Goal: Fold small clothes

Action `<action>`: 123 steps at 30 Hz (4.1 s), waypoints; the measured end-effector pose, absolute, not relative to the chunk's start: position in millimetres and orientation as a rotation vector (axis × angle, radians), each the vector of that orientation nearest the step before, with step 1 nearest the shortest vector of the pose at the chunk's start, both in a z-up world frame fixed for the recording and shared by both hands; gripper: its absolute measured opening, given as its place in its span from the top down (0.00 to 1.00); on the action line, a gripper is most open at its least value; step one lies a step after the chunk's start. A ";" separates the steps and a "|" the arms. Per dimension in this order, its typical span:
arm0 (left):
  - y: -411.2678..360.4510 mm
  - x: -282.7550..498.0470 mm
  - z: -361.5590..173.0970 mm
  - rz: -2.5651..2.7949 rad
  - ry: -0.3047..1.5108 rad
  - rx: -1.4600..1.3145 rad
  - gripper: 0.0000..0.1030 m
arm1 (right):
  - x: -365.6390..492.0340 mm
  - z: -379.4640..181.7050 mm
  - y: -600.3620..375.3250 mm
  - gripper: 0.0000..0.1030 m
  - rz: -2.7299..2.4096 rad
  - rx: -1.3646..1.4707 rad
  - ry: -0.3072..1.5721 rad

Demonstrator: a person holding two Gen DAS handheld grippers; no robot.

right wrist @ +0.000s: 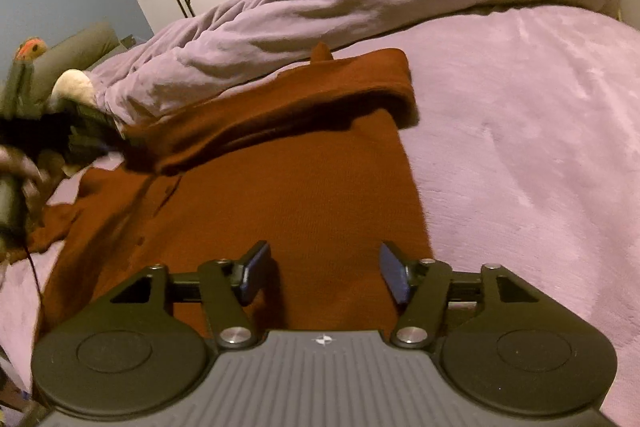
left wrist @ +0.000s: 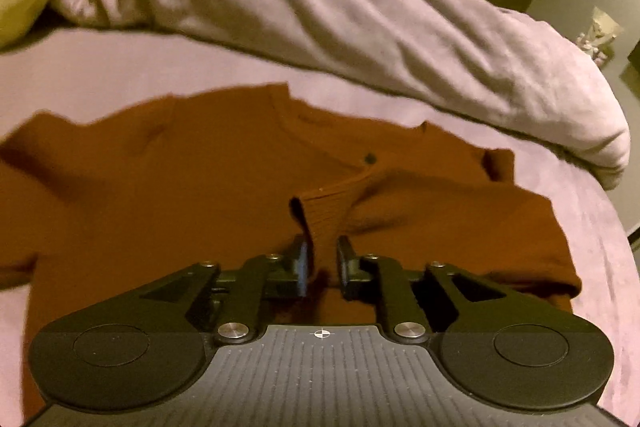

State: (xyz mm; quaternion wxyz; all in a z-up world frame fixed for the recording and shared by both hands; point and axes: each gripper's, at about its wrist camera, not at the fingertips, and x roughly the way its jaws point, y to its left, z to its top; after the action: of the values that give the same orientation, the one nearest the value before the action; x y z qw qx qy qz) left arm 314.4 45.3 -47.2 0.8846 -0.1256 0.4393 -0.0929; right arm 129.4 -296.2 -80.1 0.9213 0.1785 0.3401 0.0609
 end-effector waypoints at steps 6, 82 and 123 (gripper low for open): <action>54.1 326.6 -62.1 -0.208 0.908 -0.378 0.46 | 141.2 -69.1 -313.7 0.40 0.110 0.481 0.694; 142.3 316.0 -70.5 0.046 0.929 -0.286 0.72 | 258.0 -77.2 -270.9 0.89 -0.033 0.212 0.718; 495.5 171.4 -117.4 0.603 0.394 -1.270 0.93 | 170.3 -66.3 -214.3 0.13 -0.012 0.177 0.804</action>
State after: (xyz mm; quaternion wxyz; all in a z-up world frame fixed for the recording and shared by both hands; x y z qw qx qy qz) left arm 171.4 495.5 -117.4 0.7451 -0.5801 0.1798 0.2756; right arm 170.3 -214.3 -66.3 0.9164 0.0860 0.3908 -0.0059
